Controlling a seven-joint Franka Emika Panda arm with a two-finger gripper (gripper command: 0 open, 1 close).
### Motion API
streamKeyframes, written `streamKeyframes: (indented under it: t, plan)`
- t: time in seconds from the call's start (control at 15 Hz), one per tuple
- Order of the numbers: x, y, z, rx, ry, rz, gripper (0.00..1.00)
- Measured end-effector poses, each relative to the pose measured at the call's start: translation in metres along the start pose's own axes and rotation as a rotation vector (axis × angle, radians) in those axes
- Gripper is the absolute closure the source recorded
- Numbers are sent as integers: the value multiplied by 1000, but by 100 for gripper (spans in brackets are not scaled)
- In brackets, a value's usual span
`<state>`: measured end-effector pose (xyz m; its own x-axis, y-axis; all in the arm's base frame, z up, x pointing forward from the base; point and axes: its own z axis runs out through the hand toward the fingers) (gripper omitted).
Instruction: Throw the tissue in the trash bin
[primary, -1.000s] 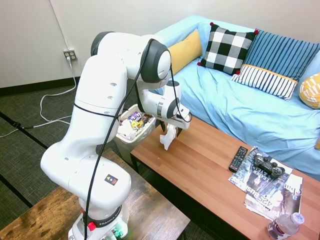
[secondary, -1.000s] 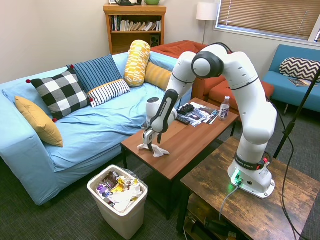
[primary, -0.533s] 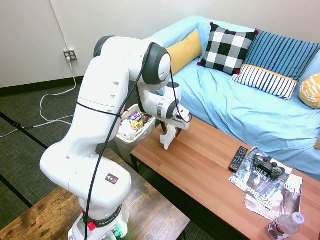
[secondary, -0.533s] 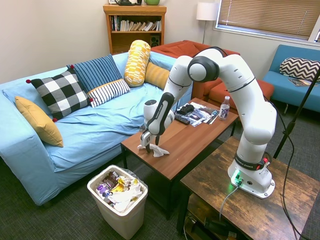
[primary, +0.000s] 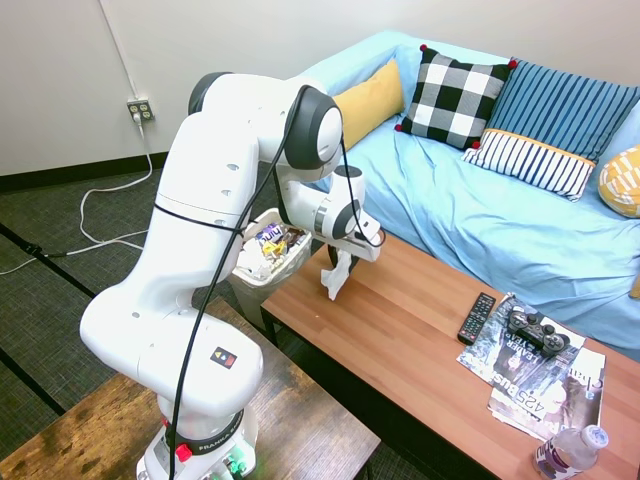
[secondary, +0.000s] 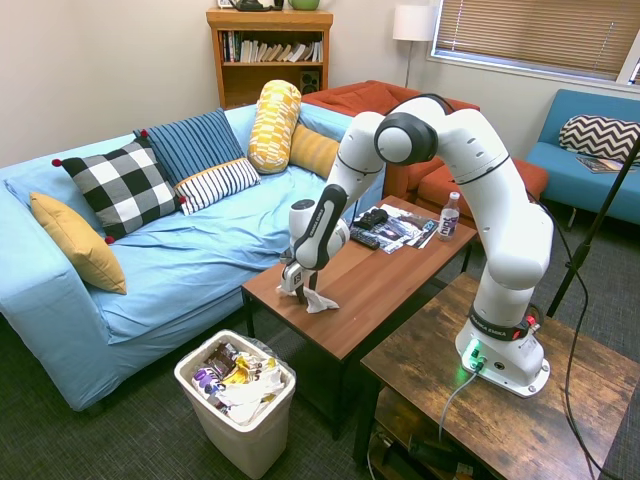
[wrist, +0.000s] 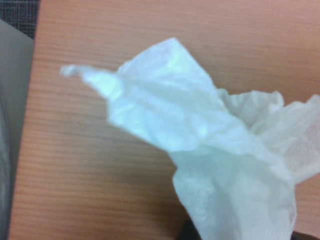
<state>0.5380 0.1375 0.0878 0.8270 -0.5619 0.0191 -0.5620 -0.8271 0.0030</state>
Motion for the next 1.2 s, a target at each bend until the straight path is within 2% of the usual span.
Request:
streamKeyframes:
  t: [0.4,0.73,0.93,1.2]
  plan:
    - [9,4,-16,14,18,23,100]
    - [6,-6,-74,69,54,15,100]
    - [-39,-45,-105,74,76,-44,100]
    - [-115,-104,-98,29,119,-111,100]
